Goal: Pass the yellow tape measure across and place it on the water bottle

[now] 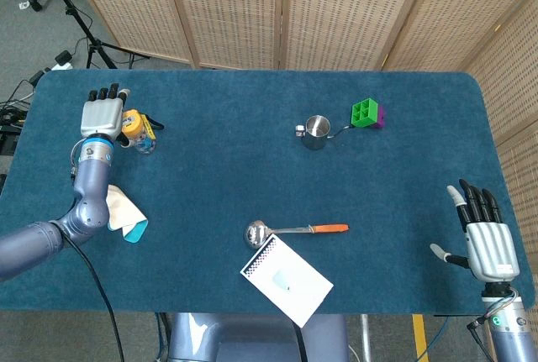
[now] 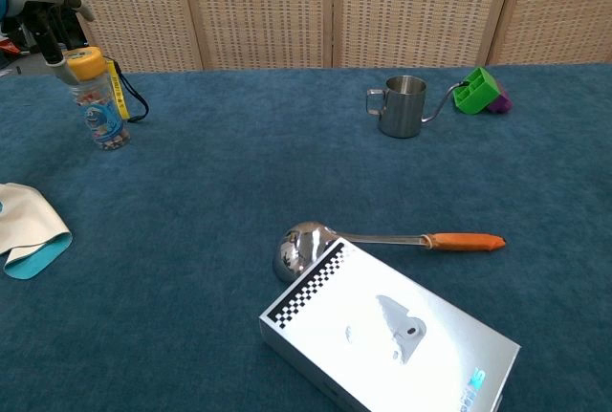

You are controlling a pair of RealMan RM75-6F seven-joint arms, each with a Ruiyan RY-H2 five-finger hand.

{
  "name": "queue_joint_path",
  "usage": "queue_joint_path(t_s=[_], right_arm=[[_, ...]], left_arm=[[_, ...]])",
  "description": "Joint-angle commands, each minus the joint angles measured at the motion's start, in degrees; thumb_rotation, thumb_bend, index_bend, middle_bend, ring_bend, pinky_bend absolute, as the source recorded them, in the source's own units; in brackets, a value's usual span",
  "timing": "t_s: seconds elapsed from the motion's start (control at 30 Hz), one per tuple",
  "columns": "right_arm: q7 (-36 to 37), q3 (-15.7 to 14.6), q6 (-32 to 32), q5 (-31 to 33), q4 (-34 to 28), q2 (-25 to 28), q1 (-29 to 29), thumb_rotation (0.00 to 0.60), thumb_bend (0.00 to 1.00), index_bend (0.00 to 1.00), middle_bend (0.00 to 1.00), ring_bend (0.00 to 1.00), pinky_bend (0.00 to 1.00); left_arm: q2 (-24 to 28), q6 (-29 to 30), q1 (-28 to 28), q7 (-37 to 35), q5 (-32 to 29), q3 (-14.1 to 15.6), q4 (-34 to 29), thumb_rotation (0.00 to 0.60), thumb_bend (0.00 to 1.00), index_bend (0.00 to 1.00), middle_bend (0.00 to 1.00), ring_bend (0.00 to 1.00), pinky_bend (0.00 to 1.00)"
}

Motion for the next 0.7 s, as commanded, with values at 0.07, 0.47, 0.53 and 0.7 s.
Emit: queue_joint_path(t_s=[0.07, 0.47, 0.53, 0.7], right_arm=[[0.0, 0.0, 0.2, -0.1, 0.0, 0.0, -0.1, 0.6, 0.05, 0.0, 0.0, 0.0, 0.0], [0.9, 0.0, 1.1, -0.7, 0.0, 0.1, -0.3, 0.6, 0.05, 0.0, 0.0, 0.0, 0.0], [1.3, 0.0, 1.2, -0.8, 0.0, 0.2, -0.3, 0.6, 0.05, 0.0, 0.0, 0.0, 0.0], [1.3, 0.1, 1.5, -0.8, 0.0, 0.4, -0.5, 0.6, 0.05, 0.0, 0.0, 0.0, 0.0]], left_arm=[[2.3, -1.6, 0.8, -2.3, 1.3, -0.7, -2.6, 0.6, 0.01, 0.06, 0.0, 0.0, 0.0], [8.6, 6.6, 7.3, -16.1, 17.3, -4.2, -12.9, 0.6, 0.0, 0.0, 0.0, 0.0, 0.0], [9.8, 8.7, 9.3, -18.5, 21.8, -3.9, -15.0, 0.6, 0.0, 0.0, 0.0, 0.0, 0.0], [15.3, 16.5, 16.2, -22.9, 32.7, -1.5, -24.1, 0.6, 0.0, 0.0, 0.0, 0.0, 0.0]])
